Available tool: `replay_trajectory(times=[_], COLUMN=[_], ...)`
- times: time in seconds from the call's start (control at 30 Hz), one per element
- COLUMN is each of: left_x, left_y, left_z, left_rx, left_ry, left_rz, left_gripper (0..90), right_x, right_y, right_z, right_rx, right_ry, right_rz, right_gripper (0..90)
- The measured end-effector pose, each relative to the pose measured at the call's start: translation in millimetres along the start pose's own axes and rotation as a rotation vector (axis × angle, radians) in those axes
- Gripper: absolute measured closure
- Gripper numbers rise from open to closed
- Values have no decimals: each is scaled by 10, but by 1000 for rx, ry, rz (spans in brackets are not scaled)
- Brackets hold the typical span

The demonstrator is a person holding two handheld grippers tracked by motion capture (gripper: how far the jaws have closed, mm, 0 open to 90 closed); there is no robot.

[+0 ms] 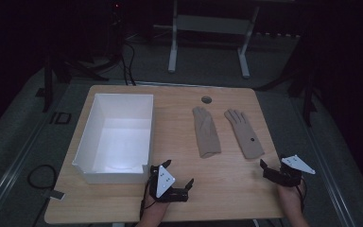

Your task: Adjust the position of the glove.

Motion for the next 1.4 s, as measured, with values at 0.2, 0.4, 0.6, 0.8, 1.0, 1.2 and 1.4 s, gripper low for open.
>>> replay_trajectory(times=[0.2,0.4,0.6,0.8,1.0,1.2,1.4], left_x=[0,-5,-2,2,-1,-1,-1], left_y=[-2,-6,-13,-9,-13,-14,-19], left_z=[0,2,-1,-1,-1,0,-1], left_rx=[0,-6,-12,-10,-14,-18,-17], left_ry=[0,4,0,-1,0,2,0], left_rz=[1,0,1,2,-1,-2,-2], left_gripper=[3,3,3,3,3,3,3], right_x=[18,49,179,278,302,273,233], right_y=[-7,6,135,243,361,471,480], right_z=[10,-22,-285,-516,-698,-973,-1167], right_rx=[-1,3,23,47,80,97,71], right_ry=[18,26,31,-34,-55,-69,-75], right_rz=[0,1,-74,-103,-121,-128,-99], right_gripper=[115,115,136,145,146,161,196])
Point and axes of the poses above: each handheld gripper's, and its own axes: x roughly backward along the jaws, z roughly out of its underside, y roughly to its left, the point moved 10 cm from there along -x, roughly forward along the jaws, and after that the axes turned 3 degrees about y, right-handed, at the moved point
